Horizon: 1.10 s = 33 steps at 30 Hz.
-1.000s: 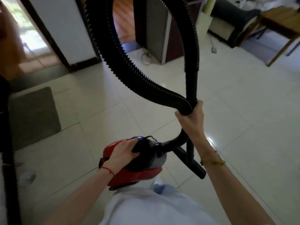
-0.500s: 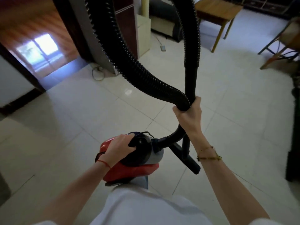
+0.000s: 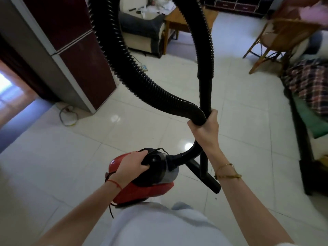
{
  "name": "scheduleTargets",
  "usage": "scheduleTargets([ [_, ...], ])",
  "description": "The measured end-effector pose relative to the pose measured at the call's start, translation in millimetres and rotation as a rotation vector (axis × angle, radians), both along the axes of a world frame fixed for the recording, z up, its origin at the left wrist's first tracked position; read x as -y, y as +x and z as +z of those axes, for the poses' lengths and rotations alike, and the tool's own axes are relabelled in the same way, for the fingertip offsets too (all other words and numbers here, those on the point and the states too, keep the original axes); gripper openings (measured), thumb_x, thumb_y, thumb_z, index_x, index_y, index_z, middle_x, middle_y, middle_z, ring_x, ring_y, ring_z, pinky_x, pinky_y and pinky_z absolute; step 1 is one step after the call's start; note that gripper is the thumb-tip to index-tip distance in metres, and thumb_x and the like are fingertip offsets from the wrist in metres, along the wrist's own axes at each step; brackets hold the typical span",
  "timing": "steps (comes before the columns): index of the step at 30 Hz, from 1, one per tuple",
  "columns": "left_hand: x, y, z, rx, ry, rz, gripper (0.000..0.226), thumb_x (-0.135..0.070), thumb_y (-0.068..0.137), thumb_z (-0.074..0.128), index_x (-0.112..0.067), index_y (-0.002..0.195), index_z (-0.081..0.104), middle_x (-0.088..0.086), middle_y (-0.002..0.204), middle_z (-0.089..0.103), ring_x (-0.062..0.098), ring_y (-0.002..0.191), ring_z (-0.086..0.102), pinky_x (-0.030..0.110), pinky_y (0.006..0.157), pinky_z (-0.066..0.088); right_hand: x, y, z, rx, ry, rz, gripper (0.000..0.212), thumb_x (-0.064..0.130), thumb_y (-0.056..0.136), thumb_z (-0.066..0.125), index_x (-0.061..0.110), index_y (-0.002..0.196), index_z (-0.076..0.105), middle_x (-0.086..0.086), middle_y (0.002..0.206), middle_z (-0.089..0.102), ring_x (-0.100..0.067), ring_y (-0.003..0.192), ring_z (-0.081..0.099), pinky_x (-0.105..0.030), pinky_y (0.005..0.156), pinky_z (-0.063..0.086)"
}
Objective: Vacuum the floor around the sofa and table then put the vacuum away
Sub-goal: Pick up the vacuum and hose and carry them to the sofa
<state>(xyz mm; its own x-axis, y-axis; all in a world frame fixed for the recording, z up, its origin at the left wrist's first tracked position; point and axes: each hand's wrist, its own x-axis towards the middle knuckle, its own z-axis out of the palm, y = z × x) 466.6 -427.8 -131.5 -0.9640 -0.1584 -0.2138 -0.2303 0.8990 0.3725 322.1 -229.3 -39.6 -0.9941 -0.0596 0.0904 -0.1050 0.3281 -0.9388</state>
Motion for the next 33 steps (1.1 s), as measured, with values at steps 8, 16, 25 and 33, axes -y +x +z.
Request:
scheduleTargets([
  [8,56,-164,6,-0.009,0.009,-0.097,0.022,-0.030,0.076,0.063,-0.019,0.095,0.058,0.001,0.088,0.068,0.024,0.085,0.063,0.037,0.070,0.050,35,-140,2,-0.024,-0.015,-0.118,0.046,0.013,0.070,0.070,0.018,0.104,0.039,-0.010,0.096,0.060,-0.018,0.074,0.059,-0.015,0.053,0.044],
  [16,104,-329,-7,-0.012,0.007,-0.120,0.027,-0.031,0.075,0.061,-0.022,0.100,0.061,-0.003,0.086,0.070,0.021,0.082,0.065,0.035,0.067,0.051,76,-303,-6,0.029,-0.049,-0.134,0.044,0.009,0.073,0.069,0.015,0.106,0.040,-0.001,0.090,0.056,-0.010,0.066,0.055,-0.012,0.047,0.042],
  [25,157,-523,8,0.030,0.022,-0.042,0.012,-0.031,0.078,0.059,-0.021,0.084,0.053,-0.003,0.080,0.065,0.020,0.079,0.061,0.032,0.061,0.042,145,-515,8,0.056,-0.028,-0.065,0.046,0.013,0.069,0.069,0.017,0.105,0.040,-0.009,0.095,0.061,-0.015,0.069,0.059,-0.020,0.050,0.046],
  [33,231,-676,9,0.018,0.034,0.041,0.032,-0.034,0.076,0.060,-0.025,0.107,0.059,0.001,0.090,0.068,0.026,0.087,0.064,0.035,0.072,0.052,225,-675,12,0.012,-0.019,-0.017,0.045,0.015,0.067,0.067,0.015,0.104,0.040,-0.011,0.095,0.061,-0.016,0.072,0.059,-0.018,0.052,0.044],
])
